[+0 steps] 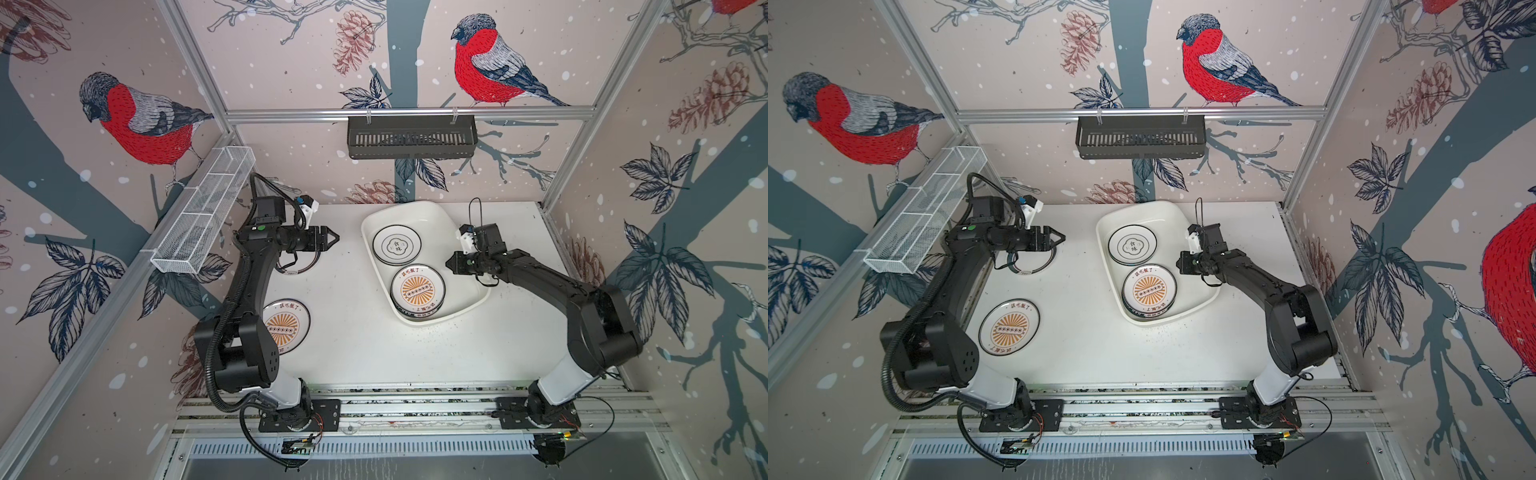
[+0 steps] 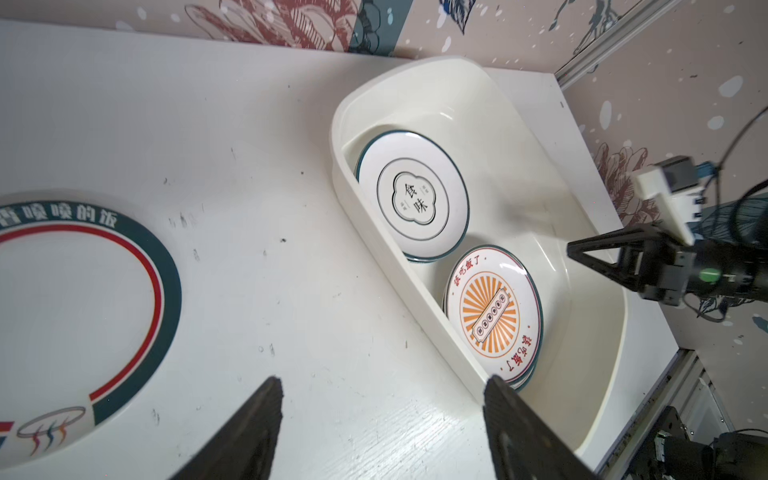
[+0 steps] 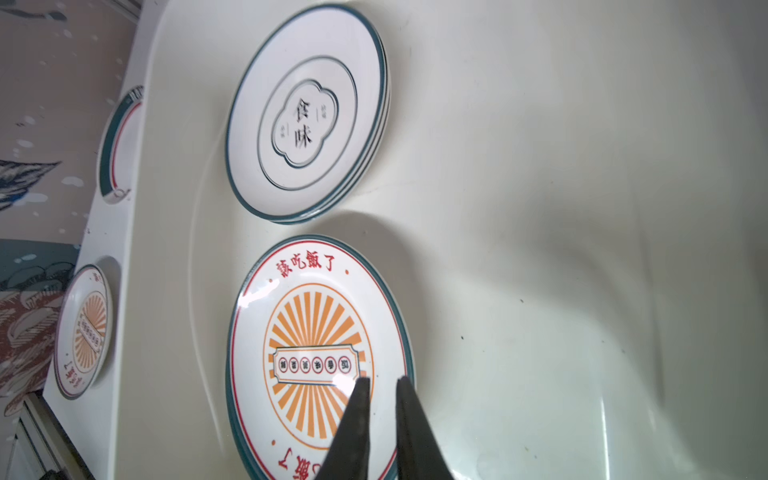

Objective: Place the plates into the plastic bin on the countertop
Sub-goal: 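Raise the right gripper from the bin while the left gripper moves over the ringed plate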

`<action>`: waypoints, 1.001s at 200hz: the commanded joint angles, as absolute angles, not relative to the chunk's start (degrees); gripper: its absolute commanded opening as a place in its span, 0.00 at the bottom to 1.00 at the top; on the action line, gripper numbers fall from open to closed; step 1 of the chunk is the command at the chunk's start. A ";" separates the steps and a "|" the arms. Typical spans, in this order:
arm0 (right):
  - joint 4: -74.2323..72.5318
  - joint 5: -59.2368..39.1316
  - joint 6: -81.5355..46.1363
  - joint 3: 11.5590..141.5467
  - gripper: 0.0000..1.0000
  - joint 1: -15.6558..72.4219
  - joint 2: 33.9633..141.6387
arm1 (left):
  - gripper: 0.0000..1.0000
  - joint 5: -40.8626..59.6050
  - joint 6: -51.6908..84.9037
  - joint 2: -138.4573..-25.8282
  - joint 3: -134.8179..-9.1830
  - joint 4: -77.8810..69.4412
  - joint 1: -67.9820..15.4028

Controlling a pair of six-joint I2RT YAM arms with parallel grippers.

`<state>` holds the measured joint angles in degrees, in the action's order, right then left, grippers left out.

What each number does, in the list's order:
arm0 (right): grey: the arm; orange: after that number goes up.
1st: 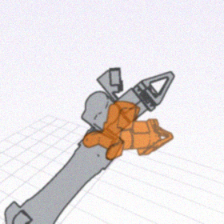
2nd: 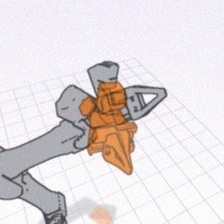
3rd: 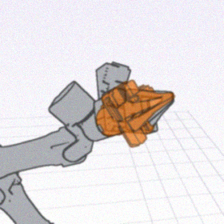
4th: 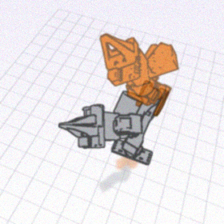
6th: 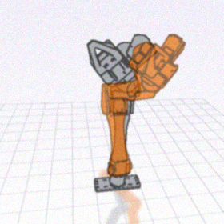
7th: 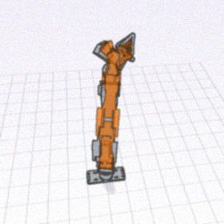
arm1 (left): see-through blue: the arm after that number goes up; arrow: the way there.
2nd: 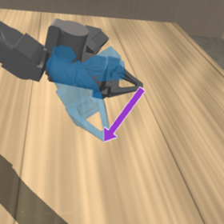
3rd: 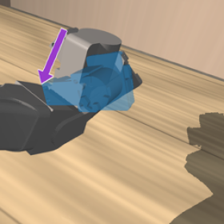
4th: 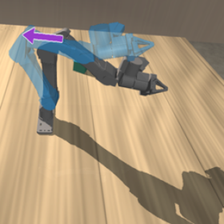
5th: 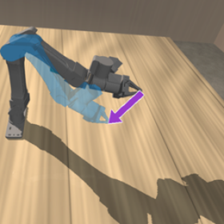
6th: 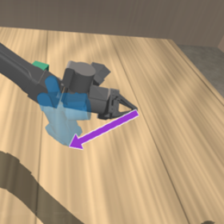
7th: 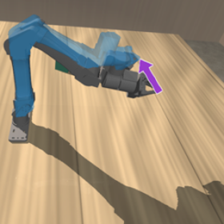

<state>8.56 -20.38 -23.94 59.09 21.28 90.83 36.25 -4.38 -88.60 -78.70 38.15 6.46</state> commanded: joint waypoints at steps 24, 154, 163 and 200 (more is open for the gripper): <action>-2.83 -17.14 -30.59 52.32 0.16 25.30 82.29 | 0.77 22.40 -0.55 -87.48 -69.83 24.56 6.78; -3.95 -17.37 -31.50 47.39 0.17 27.75 75.01 | 0.78 -5.73 2.35 -97.50 -69.70 17.81 7.72; -4.02 -17.57 -31.64 47.22 0.17 27.67 74.90 | 0.78 -6.33 2.45 -98.33 -69.85 17.19 7.99; -3.52 -18.28 -31.81 47.12 0.18 27.15 74.88 | 0.77 -9.45 2.30 -102.07 -71.05 16.03 8.26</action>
